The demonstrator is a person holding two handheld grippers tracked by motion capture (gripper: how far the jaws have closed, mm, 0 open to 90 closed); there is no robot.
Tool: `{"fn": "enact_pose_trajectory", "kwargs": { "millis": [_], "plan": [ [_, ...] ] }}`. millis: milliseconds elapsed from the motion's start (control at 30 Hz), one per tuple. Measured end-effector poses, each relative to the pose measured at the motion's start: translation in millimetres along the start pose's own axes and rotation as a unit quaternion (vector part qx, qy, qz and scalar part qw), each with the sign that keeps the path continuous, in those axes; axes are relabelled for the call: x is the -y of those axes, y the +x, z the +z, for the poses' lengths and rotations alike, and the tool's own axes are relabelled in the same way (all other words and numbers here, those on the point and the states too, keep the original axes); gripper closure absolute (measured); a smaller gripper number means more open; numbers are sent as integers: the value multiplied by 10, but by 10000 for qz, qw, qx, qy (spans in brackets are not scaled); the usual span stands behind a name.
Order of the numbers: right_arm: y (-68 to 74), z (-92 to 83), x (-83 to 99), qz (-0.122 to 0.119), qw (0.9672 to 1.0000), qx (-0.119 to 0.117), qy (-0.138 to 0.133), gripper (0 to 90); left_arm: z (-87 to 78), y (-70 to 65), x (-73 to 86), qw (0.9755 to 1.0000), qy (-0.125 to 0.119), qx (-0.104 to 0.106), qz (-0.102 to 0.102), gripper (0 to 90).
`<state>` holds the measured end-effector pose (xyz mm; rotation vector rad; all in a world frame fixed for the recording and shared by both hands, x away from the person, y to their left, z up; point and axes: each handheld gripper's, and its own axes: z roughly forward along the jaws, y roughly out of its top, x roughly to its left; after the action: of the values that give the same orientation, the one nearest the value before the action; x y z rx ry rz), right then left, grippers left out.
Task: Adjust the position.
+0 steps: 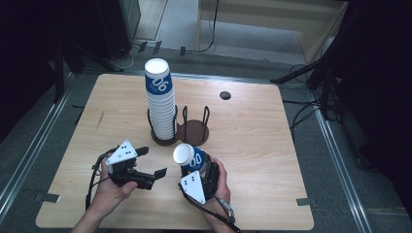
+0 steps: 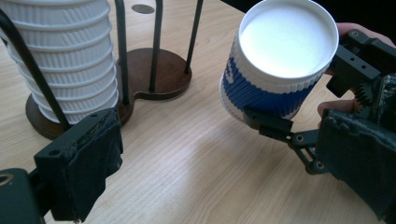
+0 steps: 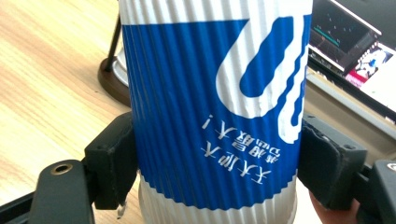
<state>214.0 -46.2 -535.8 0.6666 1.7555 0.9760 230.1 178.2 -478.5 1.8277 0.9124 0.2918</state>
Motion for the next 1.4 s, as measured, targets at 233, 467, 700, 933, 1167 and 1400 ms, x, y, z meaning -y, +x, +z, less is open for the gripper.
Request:
{"fn": "enact_pose_trajectory", "kwargs": {
  "millis": [233,467,700,933,1167,1400],
  "plan": [
    [143,-15,-44,-432,9988,-194,-79,218,32,-46,8,9998,159,65,81,45],
    [221,-26,-80,-627,9974,-324,-154,217,49,-97,10,9995,238,133,146,67],
    [309,-54,-93,-853,9947,-488,-300,216,79,-155,9,9992,312,187,192,134],
    [378,-90,-109,-1137,9909,-553,-460,214,109,-199,15,9986,380,289,231,159],
    [396,-98,-102,-1230,9893,-583,-531,200,91,-184,15,9984,344,375,237,255],
    [338,-129,-125,-1038,9909,-664,-539,126,54,-123,6,9984,197,523,131,268]
  ]
}}
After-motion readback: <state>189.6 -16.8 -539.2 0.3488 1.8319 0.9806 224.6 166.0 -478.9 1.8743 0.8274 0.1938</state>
